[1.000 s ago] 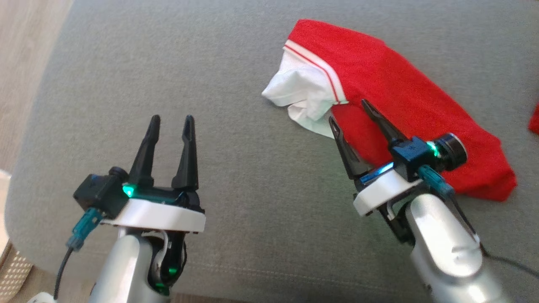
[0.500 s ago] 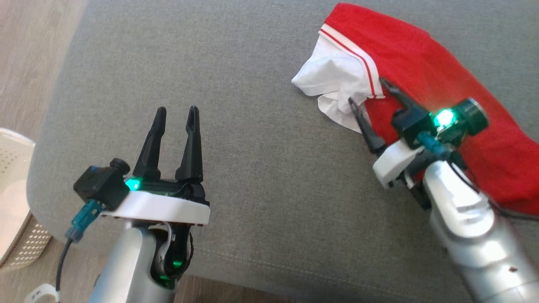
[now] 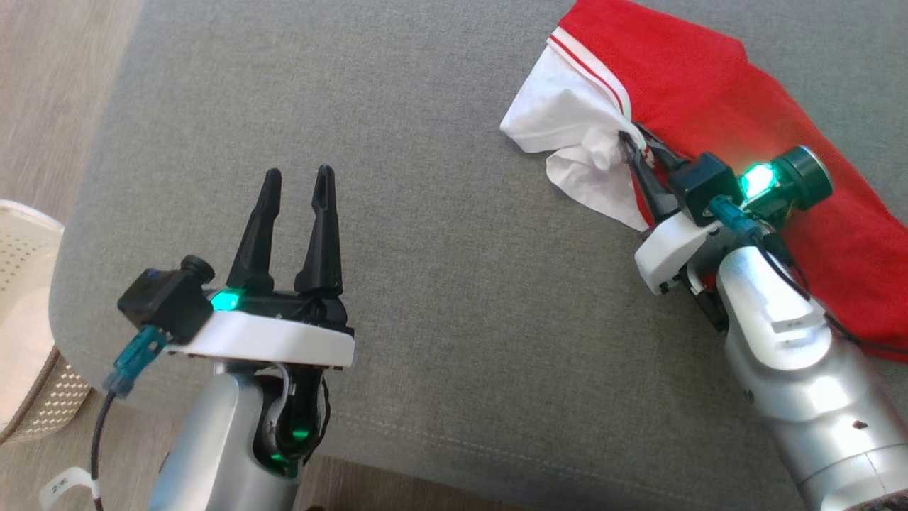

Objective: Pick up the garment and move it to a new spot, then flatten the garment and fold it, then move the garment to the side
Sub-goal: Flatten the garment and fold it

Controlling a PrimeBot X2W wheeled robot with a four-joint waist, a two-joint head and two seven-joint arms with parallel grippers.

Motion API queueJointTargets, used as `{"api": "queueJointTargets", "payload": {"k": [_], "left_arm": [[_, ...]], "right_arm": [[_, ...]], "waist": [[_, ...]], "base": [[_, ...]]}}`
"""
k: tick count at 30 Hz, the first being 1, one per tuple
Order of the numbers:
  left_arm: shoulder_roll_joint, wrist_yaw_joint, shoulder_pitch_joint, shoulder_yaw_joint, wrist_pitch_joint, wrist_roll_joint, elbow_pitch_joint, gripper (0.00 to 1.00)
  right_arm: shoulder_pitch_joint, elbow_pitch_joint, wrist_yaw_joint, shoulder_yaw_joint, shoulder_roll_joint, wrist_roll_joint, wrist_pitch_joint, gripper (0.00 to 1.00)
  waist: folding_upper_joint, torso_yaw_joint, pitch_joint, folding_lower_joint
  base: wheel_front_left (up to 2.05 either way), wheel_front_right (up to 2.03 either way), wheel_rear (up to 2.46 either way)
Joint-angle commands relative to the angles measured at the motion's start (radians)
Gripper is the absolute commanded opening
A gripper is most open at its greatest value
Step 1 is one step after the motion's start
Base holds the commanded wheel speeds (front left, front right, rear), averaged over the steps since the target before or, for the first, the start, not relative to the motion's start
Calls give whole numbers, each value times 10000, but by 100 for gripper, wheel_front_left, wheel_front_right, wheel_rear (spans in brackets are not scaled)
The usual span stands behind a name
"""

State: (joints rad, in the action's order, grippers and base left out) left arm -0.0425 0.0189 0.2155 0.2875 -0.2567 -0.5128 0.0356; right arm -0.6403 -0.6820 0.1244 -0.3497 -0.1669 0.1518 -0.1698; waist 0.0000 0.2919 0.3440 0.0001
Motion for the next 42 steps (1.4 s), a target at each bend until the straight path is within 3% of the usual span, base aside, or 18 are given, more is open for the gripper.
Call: {"api": "queueJointTargets", "payload": {"k": [1,11,17,22,27,33,34,35,36,39,42], "left_arm": [[-78,40,374,-250,-51,76,-277,100],[-78,2,131,-266,-51,243,-99,100],[-78,-3,-44,-299,-51,324,-117,100],[-78,-8,3,-146,-51,278,-219,100],[-78,-27,216,69,-51,154,-284,100],[-78,-70,591,341,-51,-46,-329,100],[-78,-78,672,394,-51,-82,-345,100],[-78,-79,748,445,-51,-118,-354,100],[-78,-75,815,496,-51,-154,-360,100],[-78,-16,977,599,-51,-251,-383,100],[-78,61,1064,606,-51,-283,-390,100]], "right_arm": [[-256,283,63,-181,250,-170,-233,0],[-146,1725,63,-1432,446,-1353,-755,0],[-29,3708,63,-2077,-115,-2275,-476,0],[-214,4493,63,-1411,-847,-3007,578,0],[-1341,3845,63,-302,-1473,-4092,1946,0],[-3435,1714,63,4,-1964,-4353,2747,0],[-3797,1209,63,127,-2044,-4218,2758,11],[-4136,681,63,247,-2139,-3996,2729,40],[-4460,180,63,359,-2241,-3692,2620,100],[-5287,-1132,63,711,-2509,-2447,2116,100],[-5772,-2027,63,1378,-2321,-1625,1548,100]], "waist": [[0,-31,-43,-1],[0,-267,-643,-1],[0,-414,-851,-1],[0,-347,-668,-1],[0,-62,-49,-1],[0,323,795,-1],[0,394,895,-1],[0,458,972,-1],[0,518,1031,-1],[0,630,1158,-1],[0,583,1186,-1]], "base": [[0,0,0],[0,0,0],[0,0,0],[0,0,0],[0,0,0],[0,0,0],[0,0,0],[0,0,0],[0,0,0],[0,0,0],[0,0,0]]}}
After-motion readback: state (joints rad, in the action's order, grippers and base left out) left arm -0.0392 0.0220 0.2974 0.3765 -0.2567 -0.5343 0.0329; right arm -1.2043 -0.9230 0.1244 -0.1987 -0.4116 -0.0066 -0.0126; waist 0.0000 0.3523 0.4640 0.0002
